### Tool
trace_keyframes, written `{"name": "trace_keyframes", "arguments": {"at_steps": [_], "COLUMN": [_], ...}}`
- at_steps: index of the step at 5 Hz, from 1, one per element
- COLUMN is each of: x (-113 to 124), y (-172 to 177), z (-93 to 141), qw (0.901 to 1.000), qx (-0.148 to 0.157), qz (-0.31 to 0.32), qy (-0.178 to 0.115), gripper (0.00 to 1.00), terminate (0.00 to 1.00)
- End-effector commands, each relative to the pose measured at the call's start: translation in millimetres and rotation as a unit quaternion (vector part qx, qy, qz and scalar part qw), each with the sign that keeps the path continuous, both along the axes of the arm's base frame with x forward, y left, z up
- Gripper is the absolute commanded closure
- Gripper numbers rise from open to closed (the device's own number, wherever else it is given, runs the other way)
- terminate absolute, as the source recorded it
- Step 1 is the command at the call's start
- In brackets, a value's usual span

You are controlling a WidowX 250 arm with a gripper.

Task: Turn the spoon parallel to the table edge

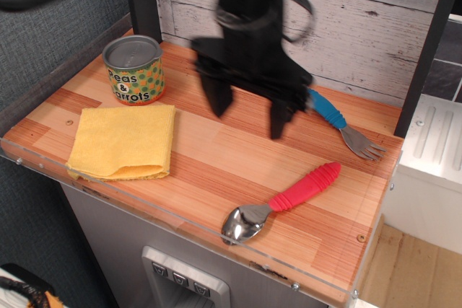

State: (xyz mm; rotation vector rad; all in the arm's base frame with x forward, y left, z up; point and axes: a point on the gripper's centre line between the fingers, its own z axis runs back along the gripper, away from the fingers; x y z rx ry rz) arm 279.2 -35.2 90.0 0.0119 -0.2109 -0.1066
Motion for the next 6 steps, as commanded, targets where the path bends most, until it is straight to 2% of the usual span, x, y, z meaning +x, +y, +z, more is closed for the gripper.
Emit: {"name": "trace_keyframes", "arguments": {"at_steps": [1,2,3,4,6], "x": [9,9,11,16,13], "y": [-26,-34,-39,-41,-46], "z": [-31,-42,-48,-62,-68], "qw": [0.9972,0.9962,0.9951,0.9939,0.9899], "qx": [0.015,0.011,0.01,0.029,0.016], "qz": [-0.072,-0.084,-0.098,-0.103,-0.141], "qy": [0.013,0.019,0.012,0.026,0.004], "gripper": [0.0,0.0,0.0,0.0,0.0], "terminate": [0.0,0.0,0.0,0.0,0.0]}}
